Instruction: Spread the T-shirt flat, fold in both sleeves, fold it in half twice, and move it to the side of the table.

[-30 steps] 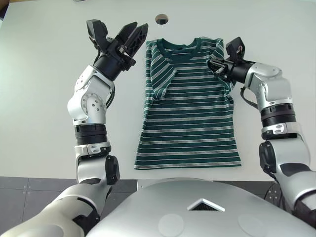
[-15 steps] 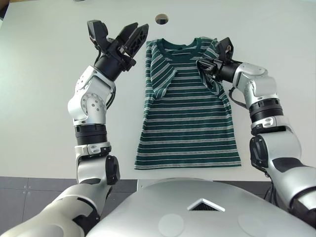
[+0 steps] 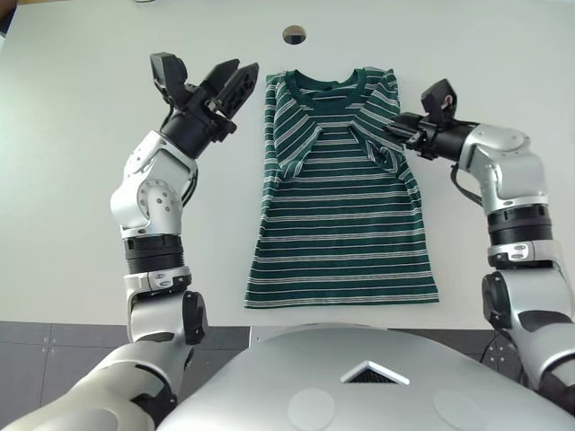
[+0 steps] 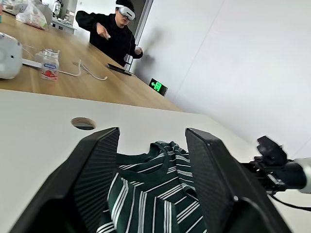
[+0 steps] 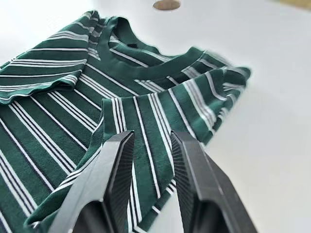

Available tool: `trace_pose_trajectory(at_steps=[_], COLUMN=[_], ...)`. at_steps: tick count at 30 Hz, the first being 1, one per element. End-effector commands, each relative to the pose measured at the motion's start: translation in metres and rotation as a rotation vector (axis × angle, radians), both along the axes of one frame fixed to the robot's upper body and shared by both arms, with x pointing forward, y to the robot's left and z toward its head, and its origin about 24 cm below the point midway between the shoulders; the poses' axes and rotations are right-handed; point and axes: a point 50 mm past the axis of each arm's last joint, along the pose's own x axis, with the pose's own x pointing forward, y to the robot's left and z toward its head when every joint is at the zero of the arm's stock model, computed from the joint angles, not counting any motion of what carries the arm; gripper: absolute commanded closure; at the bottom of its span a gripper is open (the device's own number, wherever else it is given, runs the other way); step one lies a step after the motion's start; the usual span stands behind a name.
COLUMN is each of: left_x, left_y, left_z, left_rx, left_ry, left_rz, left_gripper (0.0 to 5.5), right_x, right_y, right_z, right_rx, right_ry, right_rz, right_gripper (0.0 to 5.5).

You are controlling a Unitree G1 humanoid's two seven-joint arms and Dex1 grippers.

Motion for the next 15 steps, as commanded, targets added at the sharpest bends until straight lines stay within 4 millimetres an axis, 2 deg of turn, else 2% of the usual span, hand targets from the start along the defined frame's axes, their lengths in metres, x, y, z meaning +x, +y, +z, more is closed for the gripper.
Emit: trace_pose_trajectory(at_steps=[1, 4, 5, 7, 10, 12, 15], left_x=[-0.003, -0.018, -0.029, -0.051, -0.086, -0.108, -0.138], left_y=[0.007, 0.014, 0.015, 0.015, 0.027, 0.037, 0.055], left_z=[0.002, -0.001, -0.001, -0.003, -0.007, -0.014, -0.027], left_rx=[0.085, 0.555, 0.743, 0.953, 1.162, 1.23, 1.286], left_ry=[-0.023, -0.255, -0.376, -0.544, -0.665, -0.657, -0.598], left_rz=[0.021, 0.03, -0.024, -0.179, -0.401, -0.554, -0.803], left_gripper=[2.98, 2.98, 2.98, 2.98, 2.52, 2.15, 1.79], right_x=[-0.013, -0.049, -0.065, -0.094, -0.137, -0.147, -0.154], right_y=[-0.005, -0.013, -0.021, -0.036, -0.059, -0.068, -0.076], right_z=[0.002, 0.017, 0.024, 0.031, 0.036, 0.039, 0.033], right_rx=[0.009, 0.05, 0.036, -0.048, -0.197, -0.286, -0.338], right_ry=[0.02, -0.047, -0.082, -0.107, -0.11, -0.181, -0.302], right_rz=[0.036, 0.23, 0.303, 0.427, 0.671, 0.727, 0.744], right_gripper=[4.14, 4.14, 3.94, 3.7, 3.21, 2.78, 2.75])
